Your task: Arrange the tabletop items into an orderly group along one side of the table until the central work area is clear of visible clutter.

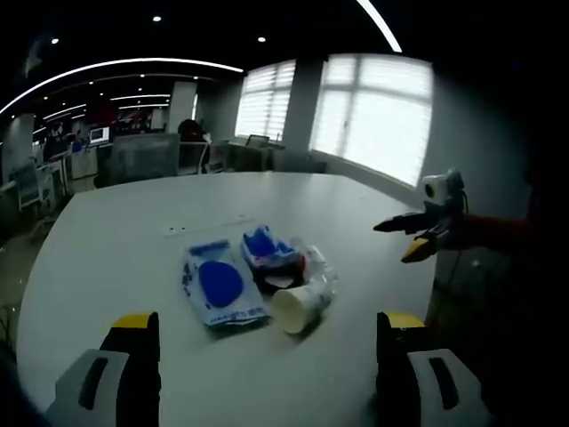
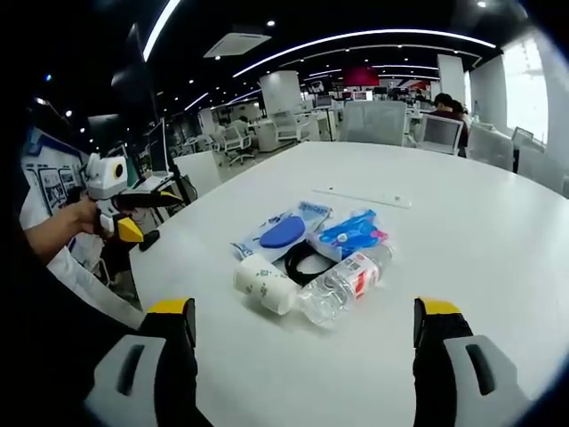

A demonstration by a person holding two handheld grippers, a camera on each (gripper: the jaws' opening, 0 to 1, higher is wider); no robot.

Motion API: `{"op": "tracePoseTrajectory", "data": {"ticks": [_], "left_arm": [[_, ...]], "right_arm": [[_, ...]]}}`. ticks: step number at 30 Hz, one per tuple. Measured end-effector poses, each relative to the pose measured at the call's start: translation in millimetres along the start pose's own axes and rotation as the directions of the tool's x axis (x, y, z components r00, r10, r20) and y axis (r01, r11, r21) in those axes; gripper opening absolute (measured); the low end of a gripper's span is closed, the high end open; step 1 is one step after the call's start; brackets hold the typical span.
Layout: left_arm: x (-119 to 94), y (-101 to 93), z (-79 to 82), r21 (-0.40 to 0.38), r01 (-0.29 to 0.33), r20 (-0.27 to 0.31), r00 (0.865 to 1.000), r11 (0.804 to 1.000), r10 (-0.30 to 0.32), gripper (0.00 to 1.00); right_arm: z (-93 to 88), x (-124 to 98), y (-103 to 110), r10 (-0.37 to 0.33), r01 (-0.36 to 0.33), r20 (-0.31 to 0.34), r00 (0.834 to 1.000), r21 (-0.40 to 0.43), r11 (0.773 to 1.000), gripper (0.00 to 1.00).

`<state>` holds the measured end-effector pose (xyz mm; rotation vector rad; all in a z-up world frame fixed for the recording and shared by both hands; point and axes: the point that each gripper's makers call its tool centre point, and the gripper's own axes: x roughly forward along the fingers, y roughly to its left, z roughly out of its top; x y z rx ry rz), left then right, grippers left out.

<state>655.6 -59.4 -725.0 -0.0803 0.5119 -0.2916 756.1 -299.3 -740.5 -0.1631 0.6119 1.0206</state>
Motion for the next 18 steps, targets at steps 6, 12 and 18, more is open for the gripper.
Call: {"op": "tracePoseTrajectory", "data": {"ticks": [6, 12, 18], "left_arm": [[0.5, 1.9, 0.0, -0.002, 0.002, 0.002, 1.0, 1.0, -0.002, 1.0], [1.5, 2.2, -0.3, -0.002, 0.002, 0.0, 1.0, 1.0, -0.002, 1.0], [1.8, 0.5, 0.0, 0.001, 0.006, -0.001, 1.0, 1.0, -0.006, 1.0]], "right_arm": [[1.5, 0.6, 0.6, 0.0, 0.0, 0.003, 1.0, 0.002, 1.0, 0.99], [1.7, 1.2, -1.0, -0.002, 0.002, 0.002, 1.0, 0.002, 1.0, 0.99], [4.2, 0.7, -1.5, -0.009, 0.009, 0.007, 1.0, 0.009, 1.0, 0.98]]}}
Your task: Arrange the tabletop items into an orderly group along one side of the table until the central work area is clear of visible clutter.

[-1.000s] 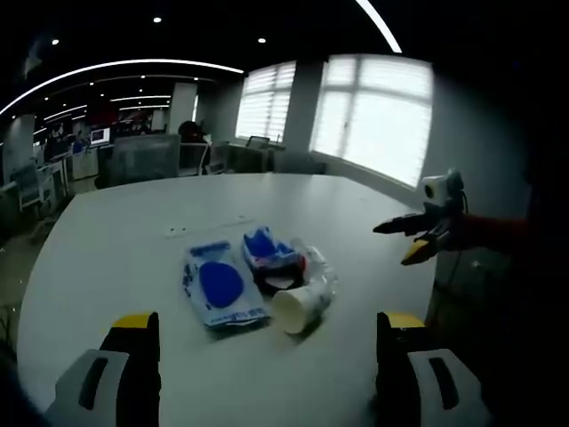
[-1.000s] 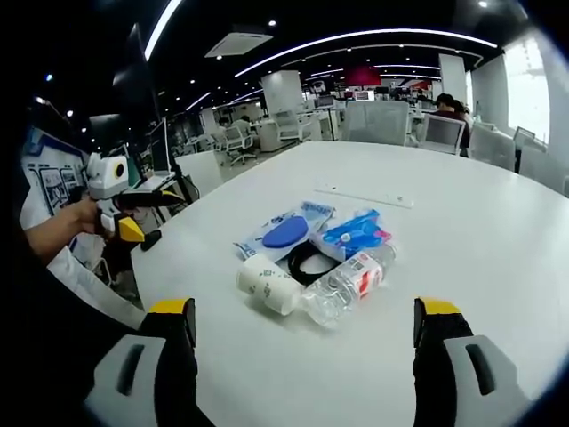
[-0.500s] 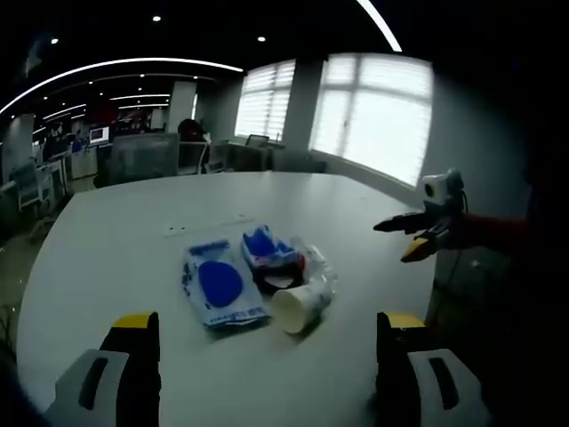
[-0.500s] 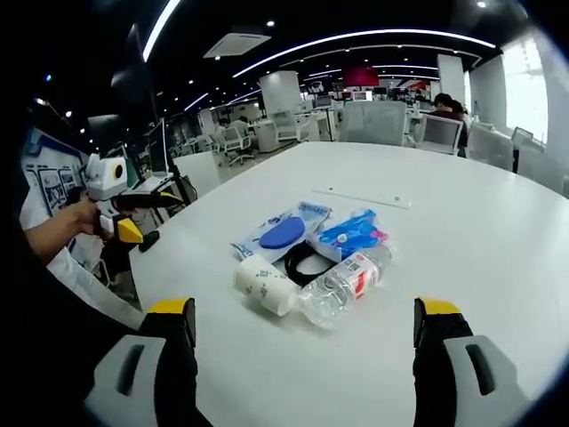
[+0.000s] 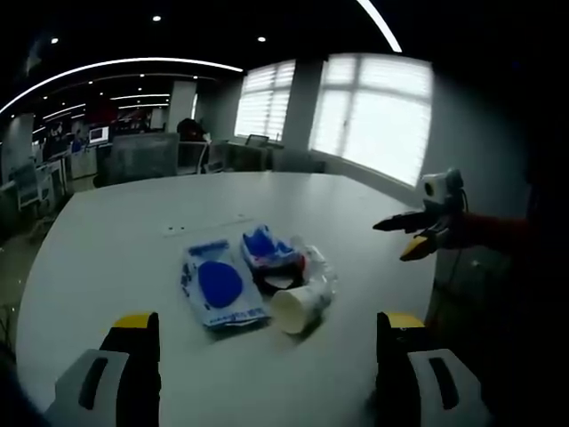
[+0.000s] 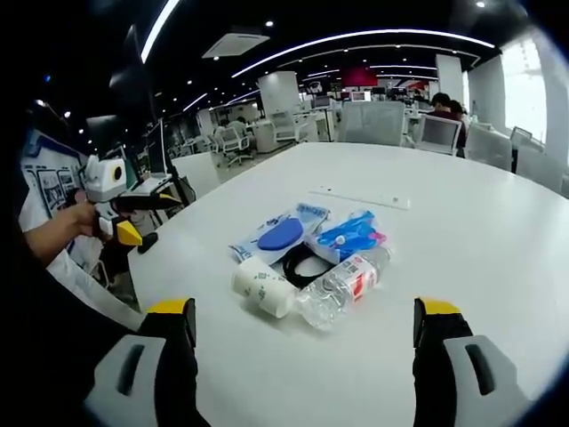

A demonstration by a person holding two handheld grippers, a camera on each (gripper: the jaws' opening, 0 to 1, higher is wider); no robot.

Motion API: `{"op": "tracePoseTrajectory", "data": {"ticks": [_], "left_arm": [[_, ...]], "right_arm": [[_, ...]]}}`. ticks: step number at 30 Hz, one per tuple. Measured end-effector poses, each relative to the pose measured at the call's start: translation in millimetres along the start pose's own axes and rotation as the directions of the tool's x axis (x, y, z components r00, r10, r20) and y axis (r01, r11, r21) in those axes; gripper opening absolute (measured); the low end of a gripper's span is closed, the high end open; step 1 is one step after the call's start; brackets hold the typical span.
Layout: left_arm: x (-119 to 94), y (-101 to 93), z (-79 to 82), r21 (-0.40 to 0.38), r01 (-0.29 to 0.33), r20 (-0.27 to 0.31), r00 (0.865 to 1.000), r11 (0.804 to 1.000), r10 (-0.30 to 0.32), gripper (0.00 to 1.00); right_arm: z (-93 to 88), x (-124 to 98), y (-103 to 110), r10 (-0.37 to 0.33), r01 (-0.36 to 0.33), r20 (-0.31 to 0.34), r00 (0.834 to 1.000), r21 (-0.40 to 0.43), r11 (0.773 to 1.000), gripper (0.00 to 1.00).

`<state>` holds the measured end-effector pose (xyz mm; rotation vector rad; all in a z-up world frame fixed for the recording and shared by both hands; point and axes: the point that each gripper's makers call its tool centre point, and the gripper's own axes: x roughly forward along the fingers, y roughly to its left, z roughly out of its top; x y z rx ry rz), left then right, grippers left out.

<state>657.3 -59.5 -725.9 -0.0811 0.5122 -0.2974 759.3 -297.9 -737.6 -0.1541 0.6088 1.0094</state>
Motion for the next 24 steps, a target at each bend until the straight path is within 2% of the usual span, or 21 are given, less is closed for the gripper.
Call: {"op": "tracePoseTrajectory", "data": {"ticks": [7, 17, 20, 24], "left_arm": [[3, 6.0, -2.6, 0.001, 0.01, 0.001, 1.0, 1.0, -0.01, 1.0], [7, -19.6, 2.8, 0.0, 0.023, -0.002, 1.0, 1.0, -0.023, 1.0], [7, -22.1, 3.2, 0.0, 0.027, 0.0, 1.0, 1.0, -0.027, 1.0], [7, -21.9, 3.8, -0.002, 0.031, 0.01, 0.999, 1.0, -0.031, 1.0]], "right_arm": [[-1.8, 0, -1, -0.007, 0.007, -0.009, 1.0, 0.009, 1.0, 0.97], [-1.1, 3, -17, -0.041, 0.041, -0.01, 0.999, 0.069, 0.997, 0.89], [0.7, 4, -28, -0.071, 0.071, -0.006, 0.997, 0.087, 0.994, 0.86], [3.3, 8, -31, -0.071, 0.07, -0.003, 0.998, 0.123, 0.99, 0.85]]}}
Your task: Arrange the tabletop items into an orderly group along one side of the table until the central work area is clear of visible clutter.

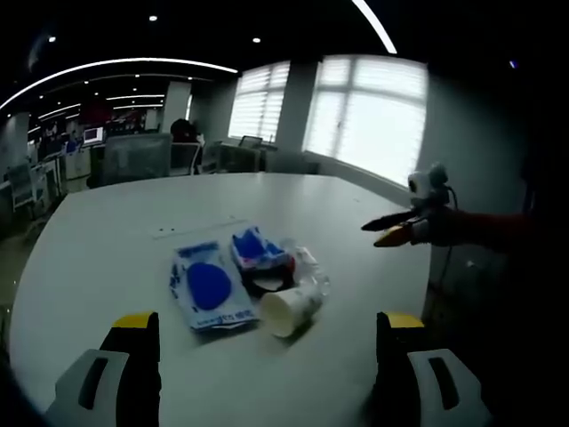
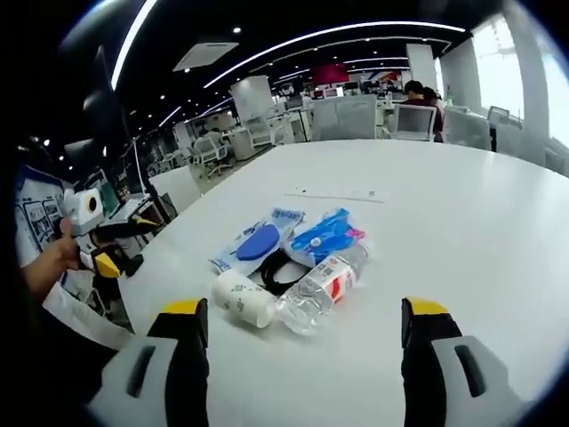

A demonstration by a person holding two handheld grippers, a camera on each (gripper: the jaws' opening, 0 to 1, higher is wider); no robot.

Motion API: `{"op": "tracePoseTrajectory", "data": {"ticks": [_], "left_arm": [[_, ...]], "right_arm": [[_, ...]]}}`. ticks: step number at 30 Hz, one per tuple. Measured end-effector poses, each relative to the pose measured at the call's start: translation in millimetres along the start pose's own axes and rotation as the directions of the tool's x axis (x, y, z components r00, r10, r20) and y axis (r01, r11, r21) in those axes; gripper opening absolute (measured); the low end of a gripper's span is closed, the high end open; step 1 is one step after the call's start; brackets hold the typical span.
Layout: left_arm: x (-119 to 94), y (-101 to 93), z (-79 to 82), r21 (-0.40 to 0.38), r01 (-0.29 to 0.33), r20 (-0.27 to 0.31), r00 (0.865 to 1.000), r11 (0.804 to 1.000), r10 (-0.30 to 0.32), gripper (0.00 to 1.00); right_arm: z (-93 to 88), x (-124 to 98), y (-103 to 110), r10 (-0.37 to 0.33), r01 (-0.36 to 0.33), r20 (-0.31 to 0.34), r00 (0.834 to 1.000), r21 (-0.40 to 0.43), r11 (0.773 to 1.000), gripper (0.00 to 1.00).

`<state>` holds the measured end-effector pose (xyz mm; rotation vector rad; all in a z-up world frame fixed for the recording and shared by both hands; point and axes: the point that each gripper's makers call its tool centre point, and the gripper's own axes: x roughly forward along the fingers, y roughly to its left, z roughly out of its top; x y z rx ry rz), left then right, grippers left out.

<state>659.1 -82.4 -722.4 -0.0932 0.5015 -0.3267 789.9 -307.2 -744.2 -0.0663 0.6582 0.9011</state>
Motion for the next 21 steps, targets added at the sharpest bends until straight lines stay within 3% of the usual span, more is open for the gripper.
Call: {"op": "tracePoseTrajectory", "data": {"ticks": [7, 15, 21], "left_arm": [[1, 10.2, -3.4, 0.001, -0.004, 0.003, 1.0, 1.0, 0.004, 1.0], [2, 2.8, -0.6, -0.007, -0.016, 0.0, 1.0, 1.0, 0.016, 1.0], [7, 8.3, -4.4, -0.001, -0.038, -0.012, 0.999, 0.999, 0.038, 1.0]], "right_arm": [[8.0, 5, -5, 0.006, -0.006, -0.007, 1.0, 0.014, 1.0, 0.79], [15.3, 7, 1, 0.033, -0.033, -0.02, 0.999, 0.008, 0.999, 0.79], [20.0, 13, 0, 0.045, -0.045, -0.006, 0.999, -0.007, 0.999, 0.79]]}}
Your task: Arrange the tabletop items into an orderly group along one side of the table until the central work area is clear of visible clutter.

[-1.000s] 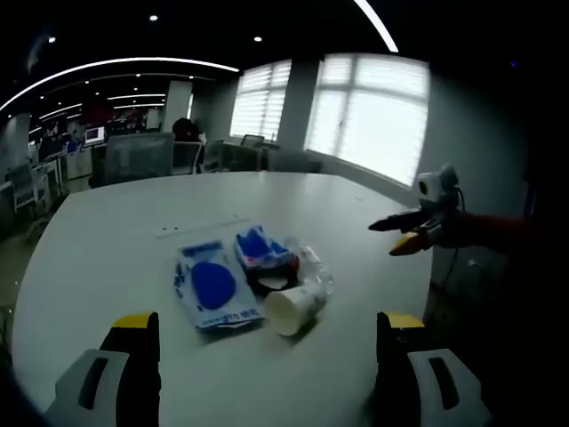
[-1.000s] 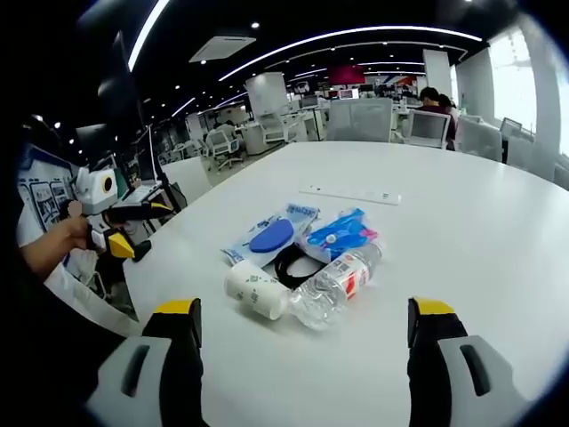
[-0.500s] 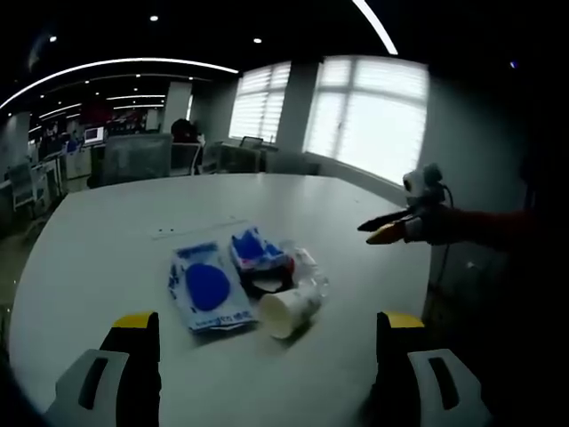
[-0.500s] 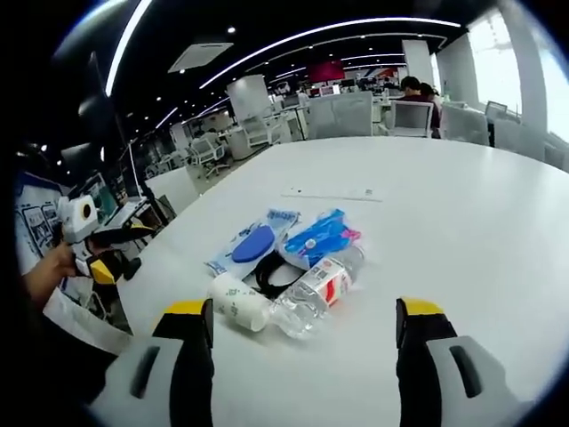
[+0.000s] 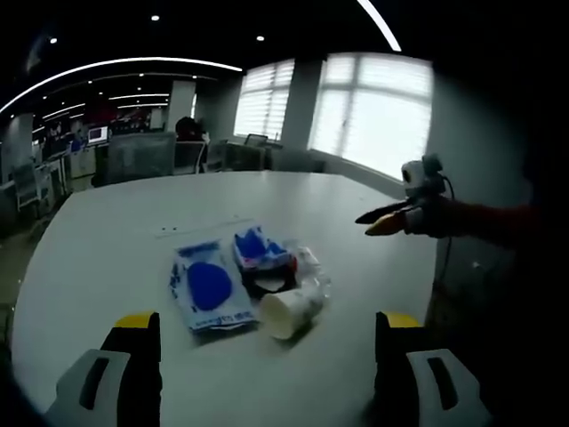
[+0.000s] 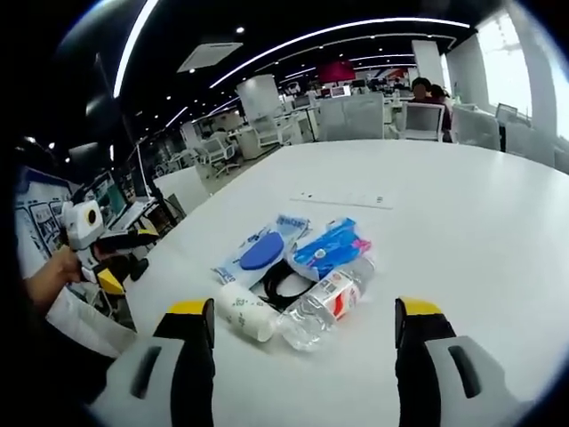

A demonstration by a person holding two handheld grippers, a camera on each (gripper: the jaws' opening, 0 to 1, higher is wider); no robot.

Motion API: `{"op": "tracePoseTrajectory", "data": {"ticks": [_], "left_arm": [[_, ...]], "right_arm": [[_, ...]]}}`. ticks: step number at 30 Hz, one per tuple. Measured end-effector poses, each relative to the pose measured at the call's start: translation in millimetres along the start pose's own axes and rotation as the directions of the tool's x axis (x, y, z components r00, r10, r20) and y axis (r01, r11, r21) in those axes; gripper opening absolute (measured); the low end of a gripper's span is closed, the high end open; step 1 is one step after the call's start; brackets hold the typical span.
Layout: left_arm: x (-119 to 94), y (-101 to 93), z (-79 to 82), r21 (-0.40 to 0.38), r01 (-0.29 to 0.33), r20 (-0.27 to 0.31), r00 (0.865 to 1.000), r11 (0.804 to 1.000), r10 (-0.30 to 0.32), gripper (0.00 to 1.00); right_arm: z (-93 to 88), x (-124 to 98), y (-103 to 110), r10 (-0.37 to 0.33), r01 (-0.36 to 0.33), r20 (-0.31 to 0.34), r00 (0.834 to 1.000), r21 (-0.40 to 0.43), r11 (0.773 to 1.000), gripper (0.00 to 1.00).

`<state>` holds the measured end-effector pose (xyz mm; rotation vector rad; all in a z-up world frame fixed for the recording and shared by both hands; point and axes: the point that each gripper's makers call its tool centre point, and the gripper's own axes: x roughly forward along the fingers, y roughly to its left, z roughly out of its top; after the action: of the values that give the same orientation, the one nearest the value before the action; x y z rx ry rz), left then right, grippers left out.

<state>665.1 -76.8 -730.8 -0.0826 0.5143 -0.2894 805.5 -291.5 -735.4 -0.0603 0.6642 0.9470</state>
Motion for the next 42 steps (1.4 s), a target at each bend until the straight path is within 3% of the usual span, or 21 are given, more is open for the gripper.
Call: {"op": "tracePoseTrajectory", "data": {"ticks": [12, 16, 24, 28, 38, 42], "left_arm": [[1, -3.1, 8.2, -0.043, -0.059, 0.015, 0.998, 0.997, 0.06, 0.95], [-3, 0.7, 9.5, -0.023, -0.114, 0.022, 0.993, 0.993, 0.115, 0.93], [-6, 3.5, 0.7, -0.111, -0.173, -0.005, 0.985, 0.979, 0.173, 0.91], [-7, 5.4, 2.6, -0.135, -0.215, 0.024, 0.975, 0.967, 0.22, 0.89], [-2, 7.0, -5.2, -0.191, -0.237, 0.021, 0.969, 0.952, 0.245, 0.79], [-7, 13.2, -4.1, -0.22, -0.279, 0.036, 0.955, 0.935, 0.293, 0.72]], "right_arm": [[23.0, 6, -2, 0.005, -0.005, 0.006, 1.0, -0.061, 0.998, 0.79], [26.9, 12, -2, 0.008, -0.008, 0.0, 1.0, -0.094, 0.995, 0.78], [32.2, 23, 5, 0.041, -0.043, -0.02, 0.999, -0.154, 0.987, 0.78], [37.3, 29, 9, 0.061, -0.064, -0.025, 0.998, -0.168, 0.984, 0.78], [54.9, 42, 27, 0.121, -0.131, -0.055, 0.991, -0.27, 0.954, 0.76], [61.2, 50, 29, 0.123, -0.136, -0.06, 0.991, -0.328, 0.935, 0.75]]}}
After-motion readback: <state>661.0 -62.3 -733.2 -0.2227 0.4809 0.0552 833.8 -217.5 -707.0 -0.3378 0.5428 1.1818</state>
